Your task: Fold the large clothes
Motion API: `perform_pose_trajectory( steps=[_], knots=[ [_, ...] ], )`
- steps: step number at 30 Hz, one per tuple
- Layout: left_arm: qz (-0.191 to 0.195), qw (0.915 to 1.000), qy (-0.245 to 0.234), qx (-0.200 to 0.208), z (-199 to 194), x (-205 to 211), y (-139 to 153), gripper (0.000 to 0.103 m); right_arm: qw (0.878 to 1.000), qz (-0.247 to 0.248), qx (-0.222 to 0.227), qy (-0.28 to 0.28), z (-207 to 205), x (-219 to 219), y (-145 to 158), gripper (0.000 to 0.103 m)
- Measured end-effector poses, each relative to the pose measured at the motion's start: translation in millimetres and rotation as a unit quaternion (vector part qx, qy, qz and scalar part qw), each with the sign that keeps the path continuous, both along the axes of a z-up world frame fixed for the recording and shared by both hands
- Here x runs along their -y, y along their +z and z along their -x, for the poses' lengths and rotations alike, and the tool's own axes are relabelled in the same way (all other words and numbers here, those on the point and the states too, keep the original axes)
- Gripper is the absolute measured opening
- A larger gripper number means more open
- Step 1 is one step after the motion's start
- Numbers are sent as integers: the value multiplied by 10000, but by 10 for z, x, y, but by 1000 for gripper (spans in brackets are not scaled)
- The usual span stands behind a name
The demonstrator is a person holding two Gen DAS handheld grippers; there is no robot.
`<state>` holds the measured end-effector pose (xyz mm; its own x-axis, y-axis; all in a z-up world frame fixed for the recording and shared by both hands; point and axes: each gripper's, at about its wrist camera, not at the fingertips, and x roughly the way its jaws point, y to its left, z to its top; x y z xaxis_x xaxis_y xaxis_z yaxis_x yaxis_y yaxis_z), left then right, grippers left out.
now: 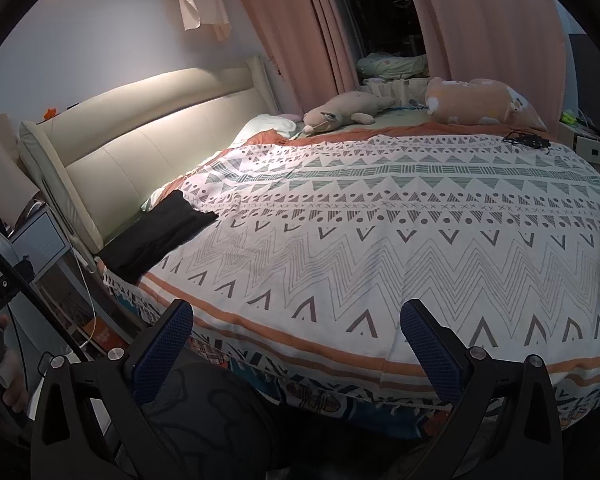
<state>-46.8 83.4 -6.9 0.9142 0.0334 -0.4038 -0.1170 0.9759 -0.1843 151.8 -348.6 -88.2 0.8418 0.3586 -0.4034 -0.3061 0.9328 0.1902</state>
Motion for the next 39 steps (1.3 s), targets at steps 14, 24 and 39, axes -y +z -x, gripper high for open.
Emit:
perform_pose_trajectory(
  steps=[14, 24, 39],
  knots=[
    [-29, 10000, 45, 10, 5, -4, 27, 103, 10000, -15, 14, 2, -7, 64, 17, 103],
    [-136, 9998, 170, 5, -15, -11, 44, 103, 10000, -64, 30, -61, 0, 86, 8, 103],
    [-92, 9999, 110, 52, -4, 4, 20, 103, 10000, -21, -21, -64, -6, 66, -13, 103]
  ],
)
